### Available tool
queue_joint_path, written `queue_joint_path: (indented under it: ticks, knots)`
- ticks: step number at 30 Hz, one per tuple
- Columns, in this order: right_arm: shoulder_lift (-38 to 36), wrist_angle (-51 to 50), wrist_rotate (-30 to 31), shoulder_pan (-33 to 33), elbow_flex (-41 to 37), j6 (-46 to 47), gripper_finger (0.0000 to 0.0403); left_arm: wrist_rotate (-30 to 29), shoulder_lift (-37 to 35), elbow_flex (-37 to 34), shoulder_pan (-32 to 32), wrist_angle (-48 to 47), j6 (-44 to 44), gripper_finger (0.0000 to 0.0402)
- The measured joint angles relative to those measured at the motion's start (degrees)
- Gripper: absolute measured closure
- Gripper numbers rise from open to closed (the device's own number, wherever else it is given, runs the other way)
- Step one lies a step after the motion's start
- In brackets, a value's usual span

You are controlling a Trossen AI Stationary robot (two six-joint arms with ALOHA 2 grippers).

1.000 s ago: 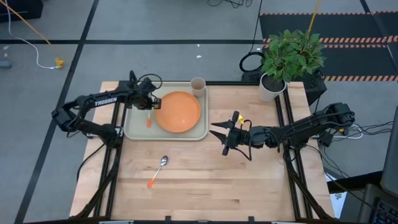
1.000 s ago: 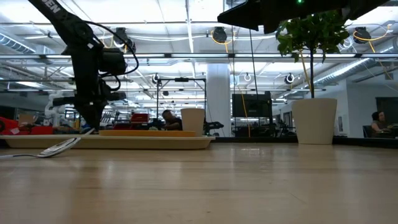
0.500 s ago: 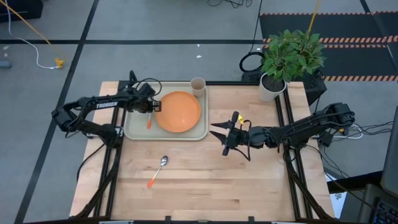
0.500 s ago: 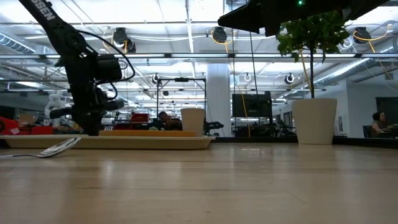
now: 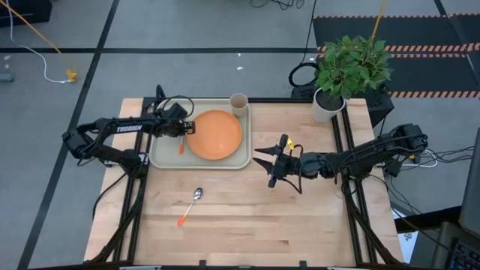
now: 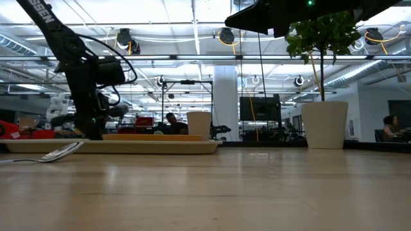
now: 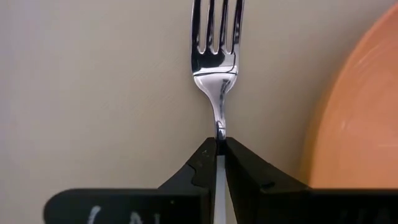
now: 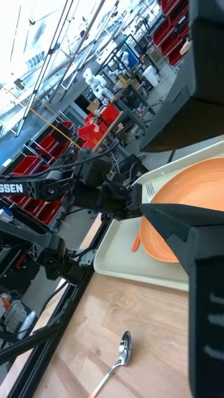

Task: Pick and place plate/cup/fork/spoon on tray
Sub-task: Put the orange fork on the white serving tray to the left side of the orange plate, then put the orange spoon on the white serving tray to the left side of the orange fork

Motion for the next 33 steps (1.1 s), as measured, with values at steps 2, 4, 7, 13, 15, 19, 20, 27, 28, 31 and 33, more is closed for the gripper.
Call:
queue_joint_path:
  ticks: [2, 4, 7, 13, 15, 19, 20, 27, 28, 31, 33]
  knots:
    - [0.0, 0.0, 0.0, 0.0, 0.0, 0.0, 0.0268, 0.0, 0.0, -0.4, 0.0, 0.2, -0.7, 0.0371]
    - [0.0, 0.0, 0.0, 0.0, 0.0, 0.0, 0.0268, 0.0, 0.0, -0.7, -0.1, 0.5, -0.9, 0.0371]
    - [0.0, 0.0, 0.0, 0.0, 0.0, 0.0, 0.0268, -0.6, -0.1, -1.3, -0.5, 1.6, -1.8, 0.0371]
    - [0.0, 0.0, 0.0, 0.0, 0.0, 0.0, 0.0268, -1.5, 0.0, -1.4, -1.2, 4.2, -3.4, 0.0371]
    - [0.0, 0.0, 0.0, 0.0, 0.0, 0.0, 0.0268, -1.5, 0.0, -1.4, -1.2, 4.3, -3.4, 0.0370]
    - [0.0, 0.0, 0.0, 0.0, 0.0, 0.0, 0.0268, -1.7, 0.0, -1.4, -1.2, 4.4, -3.4, 0.0370]
    - [0.0, 0.0, 0.0, 0.0, 0.0, 0.0, 0.0268, -1.8, 0.0, -1.4, -1.2, 4.4, -3.5, 0.0370]
    - [0.0, 0.0, 0.0, 0.0, 0.0, 0.2, 0.0268, -2.9, 0.0, -1.4, -1.2, 4.4, -3.8, 0.0353]
    - [0.0, -0.1, 0.0, 0.0, 0.0, 0.2, 0.0268, -3.0, 0.0, -1.4, -1.2, 4.4, -3.8, 0.0346]
    - [0.0, -0.4, 0.0, 0.0, 0.0, 0.2, 0.0268, -3.1, 0.0, -1.4, -1.2, 4.4, -3.9, 0.0323]
    - [0.0, -0.4, 0.0, 0.0, 0.0, 0.2, 0.0268, -3.1, 0.0, -1.4, -1.2, 4.4, -3.7, 0.0313]
